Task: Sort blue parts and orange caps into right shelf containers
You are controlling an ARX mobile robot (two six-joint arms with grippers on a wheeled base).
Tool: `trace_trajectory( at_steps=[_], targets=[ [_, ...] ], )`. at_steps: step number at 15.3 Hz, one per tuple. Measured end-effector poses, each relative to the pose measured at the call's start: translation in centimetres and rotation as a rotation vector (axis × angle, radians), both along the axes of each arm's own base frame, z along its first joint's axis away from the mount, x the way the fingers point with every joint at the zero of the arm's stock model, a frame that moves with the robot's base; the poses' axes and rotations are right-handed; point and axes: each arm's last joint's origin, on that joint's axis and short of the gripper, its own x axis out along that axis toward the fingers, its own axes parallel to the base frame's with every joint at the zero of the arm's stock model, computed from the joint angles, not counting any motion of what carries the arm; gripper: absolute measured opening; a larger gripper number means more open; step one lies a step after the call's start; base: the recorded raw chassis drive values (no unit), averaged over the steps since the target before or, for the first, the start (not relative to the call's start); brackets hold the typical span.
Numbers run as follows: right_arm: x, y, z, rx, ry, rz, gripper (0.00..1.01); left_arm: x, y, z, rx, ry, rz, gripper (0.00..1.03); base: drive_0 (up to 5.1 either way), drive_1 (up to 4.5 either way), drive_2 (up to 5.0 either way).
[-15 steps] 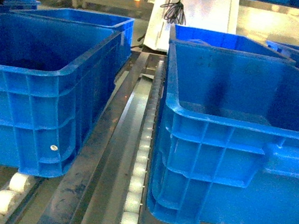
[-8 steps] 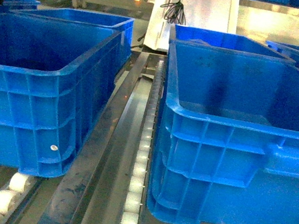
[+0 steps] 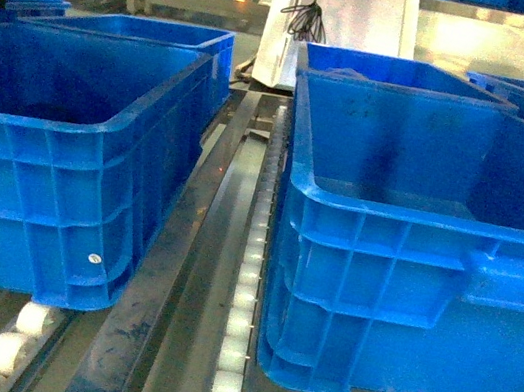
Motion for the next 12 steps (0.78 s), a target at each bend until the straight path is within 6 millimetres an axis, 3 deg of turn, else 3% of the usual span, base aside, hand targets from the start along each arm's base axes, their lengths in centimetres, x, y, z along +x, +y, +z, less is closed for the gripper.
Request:
trace_trajectory(
  at_steps=[12],
  targets=[
    [0.0,0.0,0.0,0.0,0.0,0.0,0.98,0.0,0.0,0.0,0.0,0.0,0.0,0.98,0.0,0.0,0.0]
  ],
)
